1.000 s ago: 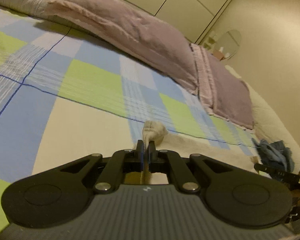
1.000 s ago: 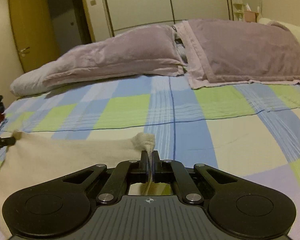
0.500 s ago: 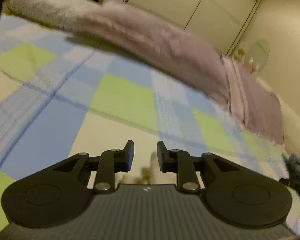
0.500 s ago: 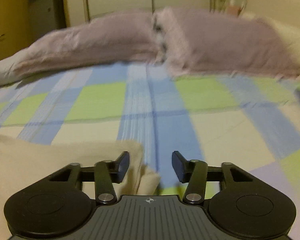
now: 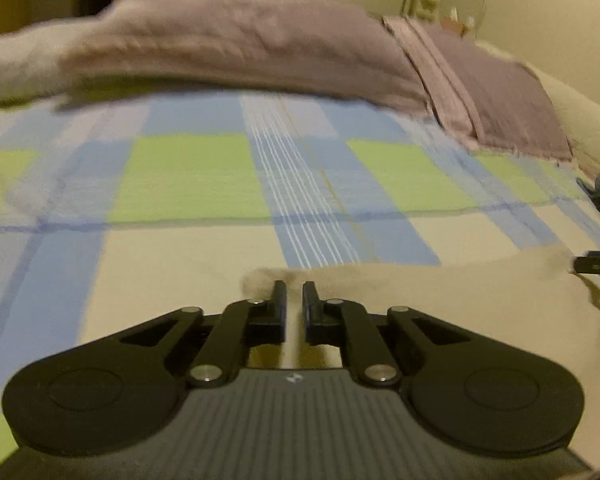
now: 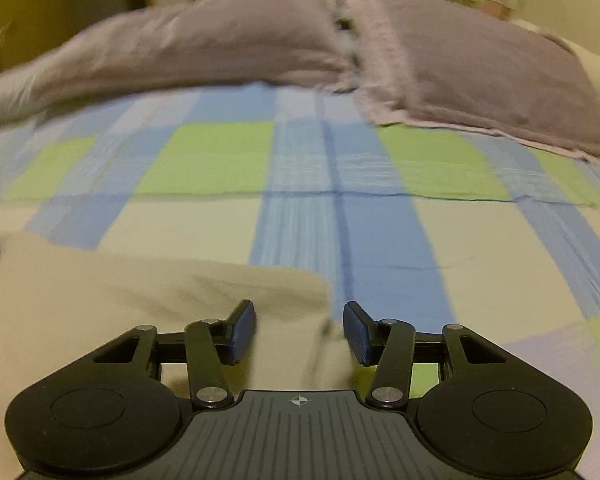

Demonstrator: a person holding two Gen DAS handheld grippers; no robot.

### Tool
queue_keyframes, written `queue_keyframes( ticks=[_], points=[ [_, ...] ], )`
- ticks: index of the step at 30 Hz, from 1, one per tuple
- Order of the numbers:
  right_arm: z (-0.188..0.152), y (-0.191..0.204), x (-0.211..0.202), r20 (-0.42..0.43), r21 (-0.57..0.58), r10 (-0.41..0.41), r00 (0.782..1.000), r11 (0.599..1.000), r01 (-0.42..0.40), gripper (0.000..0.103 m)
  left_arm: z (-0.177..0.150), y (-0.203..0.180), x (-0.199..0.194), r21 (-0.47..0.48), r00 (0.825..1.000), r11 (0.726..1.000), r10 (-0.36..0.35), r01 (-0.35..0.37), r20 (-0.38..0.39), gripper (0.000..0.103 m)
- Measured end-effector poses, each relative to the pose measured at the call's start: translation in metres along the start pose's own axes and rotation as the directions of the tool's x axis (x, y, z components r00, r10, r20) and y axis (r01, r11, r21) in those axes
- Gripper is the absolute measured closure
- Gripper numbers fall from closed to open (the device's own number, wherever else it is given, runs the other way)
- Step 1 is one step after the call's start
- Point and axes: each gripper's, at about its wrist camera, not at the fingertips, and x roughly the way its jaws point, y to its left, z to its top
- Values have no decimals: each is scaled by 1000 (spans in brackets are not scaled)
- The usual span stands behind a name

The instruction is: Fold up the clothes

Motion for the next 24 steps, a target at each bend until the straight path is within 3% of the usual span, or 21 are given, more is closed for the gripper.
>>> queue_keyframes(
  ticks=[2, 5, 9, 11, 13, 15, 18, 21, 24],
  points=[
    [-4, -5, -35, 59, 37, 14, 998, 999, -17, 54, -5, -1, -33, -26, 1000, 1000, 1, -1, 15, 95],
    [-26, 5, -89, 104, 37, 89, 991, 995, -94, 54, -26, -4, -80, -88, 998, 994, -60, 62, 22, 95],
    [-75, 36, -124, 44, -38, 134, 990, 990, -133, 54, -78, -25, -115, -95, 995, 990, -103, 103, -1, 99],
    [-100, 47, -122, -24, -66, 121, 992, 990, -122, 54, -99, -31, -108, -87, 995, 996, -39, 31, -93, 102],
    [-122, 53, -119, -71, -82, 101, 992, 991, -107, 60, -114, -29, -107, -115, 989, 992, 27, -44, -145, 101],
    [-131, 49, -118, -80, -74, 79, 994, 994, -85, 61, -118, -25, -119, -177, 988, 983, 29, -56, -149, 101],
    [-120, 50, -131, -96, -58, 40, 995, 997, -46, 64, -114, -30, -141, -165, 990, 983, 54, -75, -128, 103],
    [-122, 54, -150, -45, -40, 49, 998, 998, -50, 64, -114, -36, -153, -189, 993, 981, 32, -53, -111, 101],
    [-132, 55, -148, -64, -15, 40, 997, 999, -41, 64, -123, -41, -142, -183, 976, 977, 72, -111, -204, 101]
  ],
)
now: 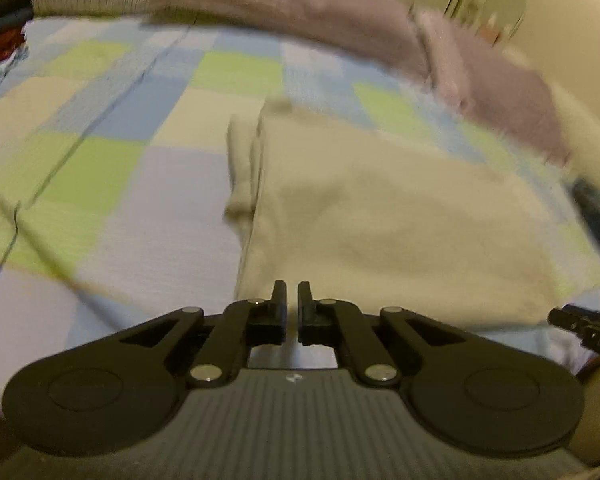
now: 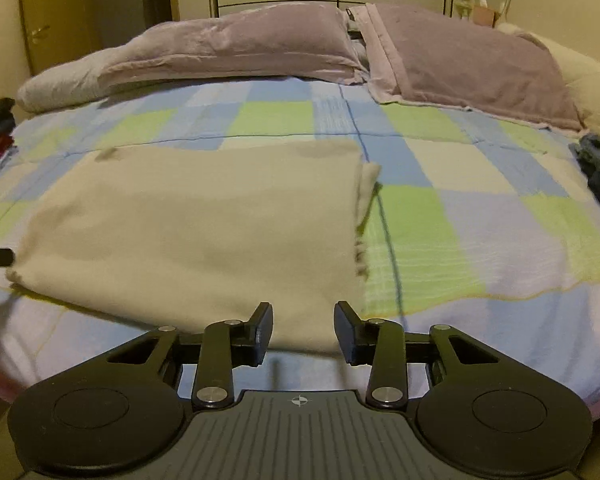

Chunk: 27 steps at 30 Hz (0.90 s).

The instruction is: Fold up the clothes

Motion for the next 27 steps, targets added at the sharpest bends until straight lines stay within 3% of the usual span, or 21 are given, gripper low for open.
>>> queue_keyframes(
  ticks=[3, 7, 11, 14, 17, 19, 27],
  points=[
    [-12, -3, 11, -76, 50, -32, 997, 998, 36, 64, -7, -6, -5, -16, 999, 1000, 25, -26, -30, 101],
    [-12, -1, -16, -37, 110, -11, 999, 994, 15, 64, -12, -19, -31, 20, 999, 999, 33, -33, 9, 98],
    [-10, 5, -39, -22, 158, 2, 1000, 987, 2, 64, -13, -28, -54, 19, 999, 999, 26, -27, 43, 84],
    [-14, 11, -52, -25, 201, 26, 999, 979, -21, 63, -15, -34, -69, 41, 998, 999, 29, -31, 64, 83],
    [-16, 16, -61, -28, 206, 21, 999, 978, -15, 59, -20, -40, -84, 56, 996, 998, 38, -42, 80, 80],
    [-18, 20, -69, -21, 210, 16, 1000, 978, -11, 48, -23, -43, -93, 66, 995, 997, 42, -47, 87, 78],
    [-22, 32, -94, 6, 204, 10, 1000, 979, -11, 47, -44, -56, -133, 100, 990, 992, 66, -80, 128, 73]
  ],
)
